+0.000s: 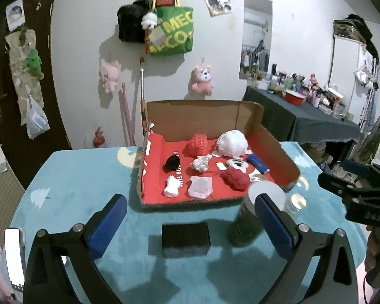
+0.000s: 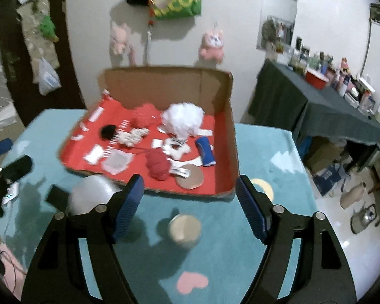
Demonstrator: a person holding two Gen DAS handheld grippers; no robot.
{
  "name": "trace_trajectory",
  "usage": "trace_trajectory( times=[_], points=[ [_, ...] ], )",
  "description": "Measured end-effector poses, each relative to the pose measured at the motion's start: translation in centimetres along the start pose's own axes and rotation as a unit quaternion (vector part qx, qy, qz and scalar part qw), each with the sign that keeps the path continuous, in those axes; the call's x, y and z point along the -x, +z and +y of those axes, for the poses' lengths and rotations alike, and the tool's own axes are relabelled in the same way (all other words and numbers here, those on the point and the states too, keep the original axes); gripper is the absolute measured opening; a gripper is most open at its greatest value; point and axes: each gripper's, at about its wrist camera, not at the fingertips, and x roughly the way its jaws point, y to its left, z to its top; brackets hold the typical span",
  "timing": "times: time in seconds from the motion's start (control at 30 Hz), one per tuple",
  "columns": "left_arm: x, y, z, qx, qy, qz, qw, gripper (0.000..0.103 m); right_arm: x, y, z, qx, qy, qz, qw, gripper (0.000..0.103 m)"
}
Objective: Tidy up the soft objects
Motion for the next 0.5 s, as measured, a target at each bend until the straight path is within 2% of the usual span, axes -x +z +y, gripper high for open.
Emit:
trace_trajectory(
  times=[0.03,0.1,0.2,0.23,0.27,0.37,0.5],
  points=[
    [0.6,-0.6,-0.1,-0.003,0.0,-0.004,1.0,0.103,1.0,-0.5,0.2,-0.001,0.005,-0.011,1.0,0.091],
    [1.6,-2.0,-0.5,-0.008,-0.003,-0.01,0.9999,0.103,3.0,-2.0,0.9,0.003,0.01,-0.033,0.999,0.091],
    [2.0,-4.1,-0.9,-0.004,-0.02,0.0,0.9998,0.103,4.8,-4.5,2.0,0.018,-0.002,-0.053,0.998,0.093],
    [1.7,-4.9,-1.1,0.0,-0.026,0.008,0.9996,0.103,5.1,-5.5,2.4,0.022,-0.002,-0.058,0.998,0.096],
    [1.2,-5.6,-1.2,0.003,-0.031,0.016,0.9994,0.103,5.1,-6.2,2.7,0.023,-0.001,-0.058,0.998,0.099],
    [-0.3,-7.5,-1.5,0.009,-0.038,0.041,0.9984,0.103,4.1,-8.6,3.3,0.028,-0.007,-0.044,0.999,0.099],
    [-2.7,-9.7,-1.9,0.012,-0.021,0.068,0.9974,0.103,2.1,-11.0,3.2,0.008,0.003,-0.014,1.0,0.099]
  ],
)
